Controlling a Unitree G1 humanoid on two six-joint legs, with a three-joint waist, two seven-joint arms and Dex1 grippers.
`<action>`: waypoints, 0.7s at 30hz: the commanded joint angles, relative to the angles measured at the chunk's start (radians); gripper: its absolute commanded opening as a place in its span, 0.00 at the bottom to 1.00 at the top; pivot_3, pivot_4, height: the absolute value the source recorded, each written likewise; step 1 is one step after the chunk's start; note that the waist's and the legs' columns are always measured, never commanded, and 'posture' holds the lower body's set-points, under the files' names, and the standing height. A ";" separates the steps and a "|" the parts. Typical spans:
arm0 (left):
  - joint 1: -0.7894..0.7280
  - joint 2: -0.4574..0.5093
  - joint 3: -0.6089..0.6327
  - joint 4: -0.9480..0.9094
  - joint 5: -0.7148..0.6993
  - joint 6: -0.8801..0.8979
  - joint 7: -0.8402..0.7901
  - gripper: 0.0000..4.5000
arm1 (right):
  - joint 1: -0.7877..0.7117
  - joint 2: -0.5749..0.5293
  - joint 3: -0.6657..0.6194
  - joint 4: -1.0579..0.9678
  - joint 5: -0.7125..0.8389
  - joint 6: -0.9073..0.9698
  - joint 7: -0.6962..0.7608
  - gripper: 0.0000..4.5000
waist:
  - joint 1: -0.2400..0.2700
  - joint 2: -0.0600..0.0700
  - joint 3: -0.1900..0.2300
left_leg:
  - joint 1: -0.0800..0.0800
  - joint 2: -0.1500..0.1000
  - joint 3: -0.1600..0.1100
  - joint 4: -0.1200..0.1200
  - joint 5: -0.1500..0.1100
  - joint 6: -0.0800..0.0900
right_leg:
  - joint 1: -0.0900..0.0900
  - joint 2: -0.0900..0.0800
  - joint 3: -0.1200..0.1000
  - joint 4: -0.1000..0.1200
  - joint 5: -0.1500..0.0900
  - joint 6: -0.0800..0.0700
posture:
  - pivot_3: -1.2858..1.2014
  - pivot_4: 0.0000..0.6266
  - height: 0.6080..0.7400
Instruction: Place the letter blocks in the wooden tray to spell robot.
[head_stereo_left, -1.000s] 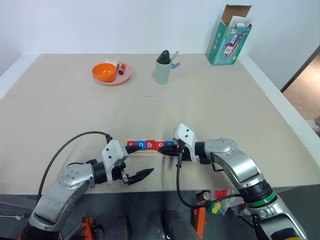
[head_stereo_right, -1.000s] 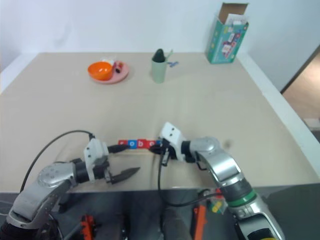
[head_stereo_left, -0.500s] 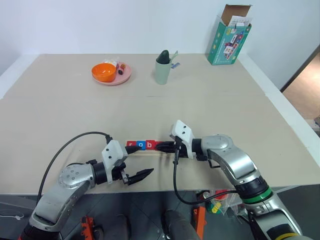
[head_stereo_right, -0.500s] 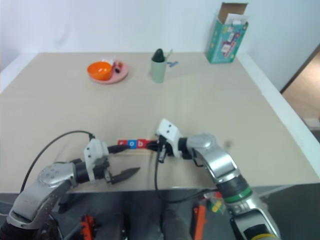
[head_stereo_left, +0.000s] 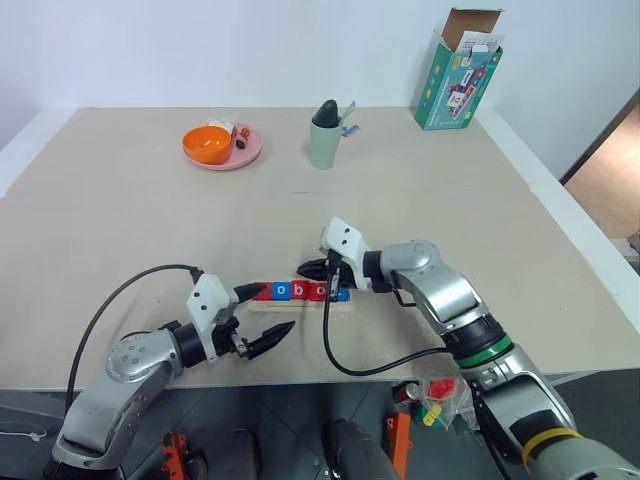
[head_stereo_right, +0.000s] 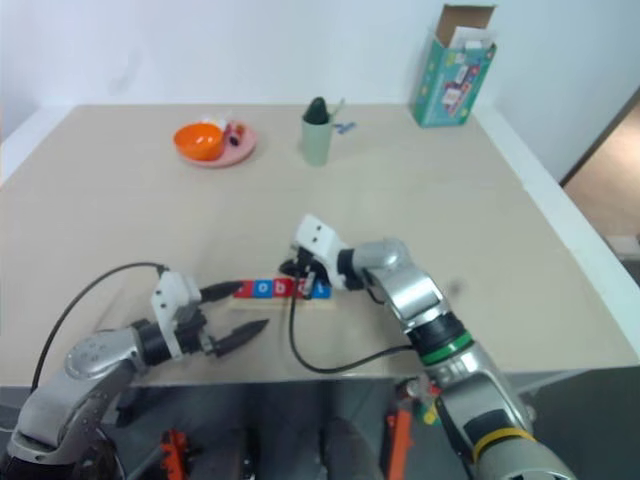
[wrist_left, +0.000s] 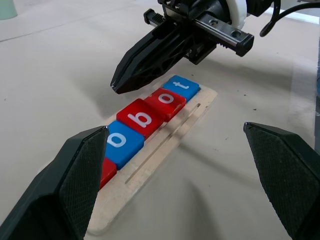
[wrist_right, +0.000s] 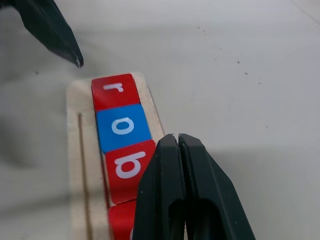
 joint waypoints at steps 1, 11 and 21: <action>0.014 0.000 0.013 -0.031 -0.001 -0.018 0.004 1.00 | -0.031 0.003 -0.007 0.018 -0.014 -0.040 0.024 0.01 | 0.000 0.000 0.000 | 0.000 0.000 0.000 0.000 0.000 0.000 | 0.000 0.000 0.000 0.000 0.000 0.000 | 0.52 0.24 1.00; 0.005 -0.005 -0.009 -0.030 0.014 -0.017 0.011 1.00 | -0.023 0.004 -0.017 0.031 -0.033 -0.066 0.054 0.01 | 0.000 0.000 0.000 | 0.000 0.000 0.000 0.000 0.000 0.000 | 0.000 0.000 0.000 0.000 0.000 -0.001 | 0.52 0.24 1.00; -0.002 -0.004 -0.022 -0.024 0.026 -0.016 0.001 1.00 | -0.004 -0.011 -0.019 0.020 -0.041 -0.068 0.070 0.01 | 0.000 0.000 0.000 | 0.000 0.000 0.000 0.000 0.000 0.000 | 0.000 0.000 0.000 0.000 0.000 -0.001 | 0.52 0.24 1.00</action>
